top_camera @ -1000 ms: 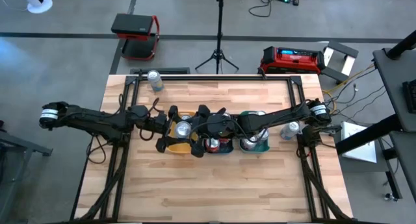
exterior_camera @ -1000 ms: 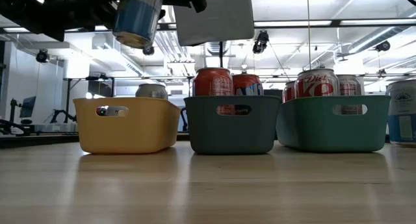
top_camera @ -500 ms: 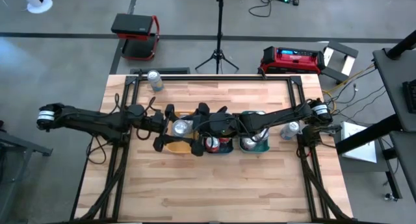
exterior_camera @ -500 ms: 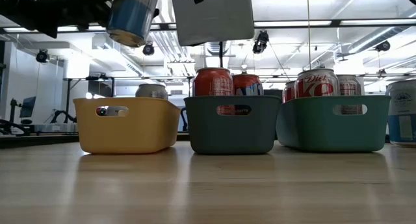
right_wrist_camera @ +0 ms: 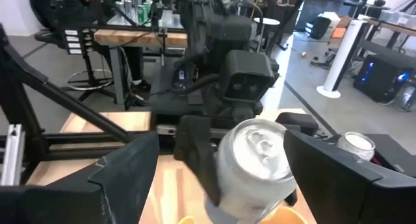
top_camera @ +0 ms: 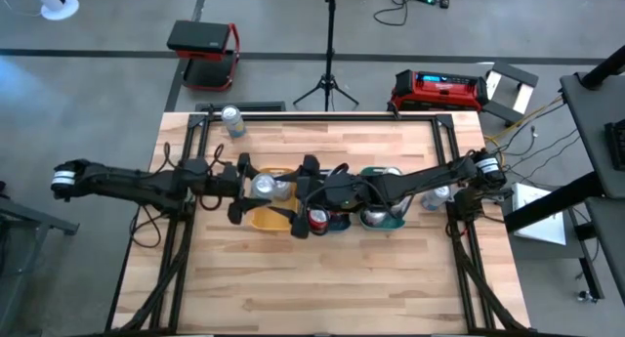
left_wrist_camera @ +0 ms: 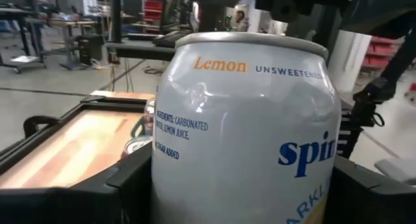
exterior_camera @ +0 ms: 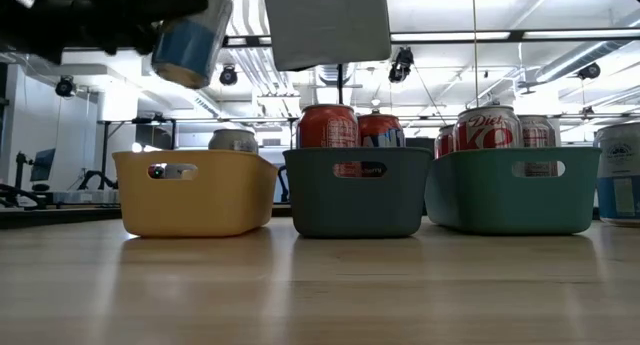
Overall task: Sort soda cans
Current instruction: Put the top right blue-white soda can into the yellow bin
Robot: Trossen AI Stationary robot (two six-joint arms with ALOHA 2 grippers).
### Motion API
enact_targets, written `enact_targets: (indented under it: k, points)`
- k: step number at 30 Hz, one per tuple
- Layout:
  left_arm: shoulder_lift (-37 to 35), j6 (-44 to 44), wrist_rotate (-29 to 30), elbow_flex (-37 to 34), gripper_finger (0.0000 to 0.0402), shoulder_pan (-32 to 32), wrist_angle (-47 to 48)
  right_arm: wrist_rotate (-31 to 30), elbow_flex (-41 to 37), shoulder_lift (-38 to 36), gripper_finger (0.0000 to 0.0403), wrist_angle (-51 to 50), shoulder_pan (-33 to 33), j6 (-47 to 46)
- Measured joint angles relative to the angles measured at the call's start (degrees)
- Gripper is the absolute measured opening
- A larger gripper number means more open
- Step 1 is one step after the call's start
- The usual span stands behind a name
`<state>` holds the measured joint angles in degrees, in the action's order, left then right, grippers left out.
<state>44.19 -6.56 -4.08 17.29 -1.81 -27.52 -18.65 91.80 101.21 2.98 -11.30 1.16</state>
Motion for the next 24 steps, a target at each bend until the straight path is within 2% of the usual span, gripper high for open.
enact_targets:
  k: [3,8,10,13,18,24]
  points:
    - [-0.9,-2.1,3.7,-6.2,0.0281,1.0,-9.0,0.0,-0.6,0.0,0.0319,0.0,-0.5,-0.1]
    - [1.5,-2.4,13.4,-16.7,0.0281,2.7,-25.7,0.0,-1.5,0.1,0.0310,0.2,-0.5,-1.1]
    - [2.6,-1.8,15.4,-15.9,0.0281,3.1,-23.5,0.0,-1.8,0.1,0.0307,0.6,-0.4,-1.1]
    - [6.5,-0.8,15.3,-13.6,0.0281,3.7,-20.9,0.0,-2.0,0.1,0.0303,1.0,-0.1,-1.1]
    - [10.7,0.5,15.6,-12.0,0.0281,3.7,-23.8,-0.4,-2.1,0.2,0.0295,1.6,0.1,-1.1]
    - [14.4,-2.3,15.7,-12.3,0.0281,4.7,-25.0,-0.4,-3.4,0.2,0.0287,1.4,0.1,-1.1]
